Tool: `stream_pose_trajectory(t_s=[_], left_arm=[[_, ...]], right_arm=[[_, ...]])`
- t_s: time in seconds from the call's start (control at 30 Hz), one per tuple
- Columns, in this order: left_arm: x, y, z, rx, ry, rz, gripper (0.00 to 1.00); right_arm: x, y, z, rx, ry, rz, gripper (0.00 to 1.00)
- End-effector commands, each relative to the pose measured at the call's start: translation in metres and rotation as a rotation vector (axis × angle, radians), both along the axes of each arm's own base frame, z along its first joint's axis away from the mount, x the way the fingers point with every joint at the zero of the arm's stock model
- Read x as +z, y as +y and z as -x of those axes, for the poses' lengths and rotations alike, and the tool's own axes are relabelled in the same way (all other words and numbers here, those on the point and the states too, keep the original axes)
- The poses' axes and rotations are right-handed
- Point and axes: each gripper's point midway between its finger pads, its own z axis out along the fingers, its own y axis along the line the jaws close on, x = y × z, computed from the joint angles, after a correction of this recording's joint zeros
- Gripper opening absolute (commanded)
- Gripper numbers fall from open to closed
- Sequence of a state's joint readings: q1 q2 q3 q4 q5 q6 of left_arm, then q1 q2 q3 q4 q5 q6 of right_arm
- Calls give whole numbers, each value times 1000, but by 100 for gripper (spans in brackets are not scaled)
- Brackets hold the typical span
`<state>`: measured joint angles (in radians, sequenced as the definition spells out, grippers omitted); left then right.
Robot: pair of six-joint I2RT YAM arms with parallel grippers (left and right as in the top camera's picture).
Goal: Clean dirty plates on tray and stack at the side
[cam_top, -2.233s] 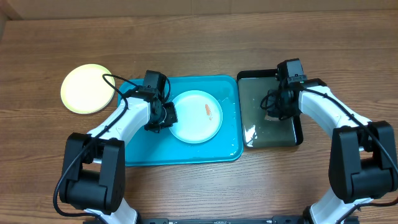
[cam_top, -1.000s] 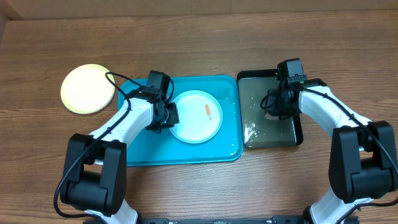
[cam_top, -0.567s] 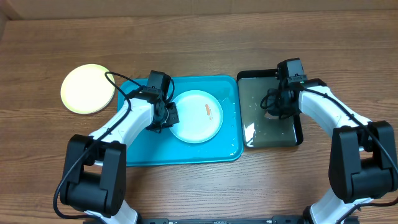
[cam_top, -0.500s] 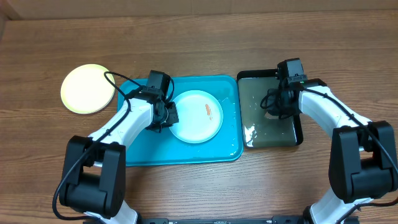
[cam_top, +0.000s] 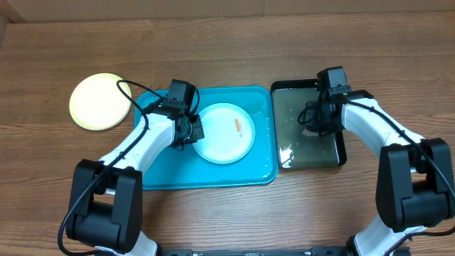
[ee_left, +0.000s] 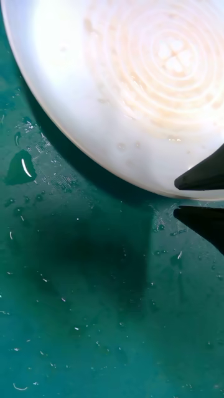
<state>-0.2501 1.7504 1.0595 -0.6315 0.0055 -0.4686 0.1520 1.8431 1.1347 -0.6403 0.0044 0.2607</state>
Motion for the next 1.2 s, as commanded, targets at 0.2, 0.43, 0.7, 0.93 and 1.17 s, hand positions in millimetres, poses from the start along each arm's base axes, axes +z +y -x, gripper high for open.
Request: stream_pose_trajectory(t_s=[0.2, 0.43, 0.7, 0.93, 1.17], left_arm=[[-3, -6, 2, -41, -6, 17, 14], [-4, -7, 3, -49, -4, 22, 15], [-13, -7, 7, -44, 28, 42, 14], [-13, -6, 7, -40, 32, 49, 15], [-13, -6, 6, -40, 31, 49, 8]], right_arm=[[6, 0, -2, 3, -18, 0, 17], [6, 0, -1, 3, -17, 0, 17], [6, 0, -1, 3, -17, 0, 17], [6, 0, -1, 3, -16, 0, 17], [5, 0, 2, 3, -2, 3, 29]])
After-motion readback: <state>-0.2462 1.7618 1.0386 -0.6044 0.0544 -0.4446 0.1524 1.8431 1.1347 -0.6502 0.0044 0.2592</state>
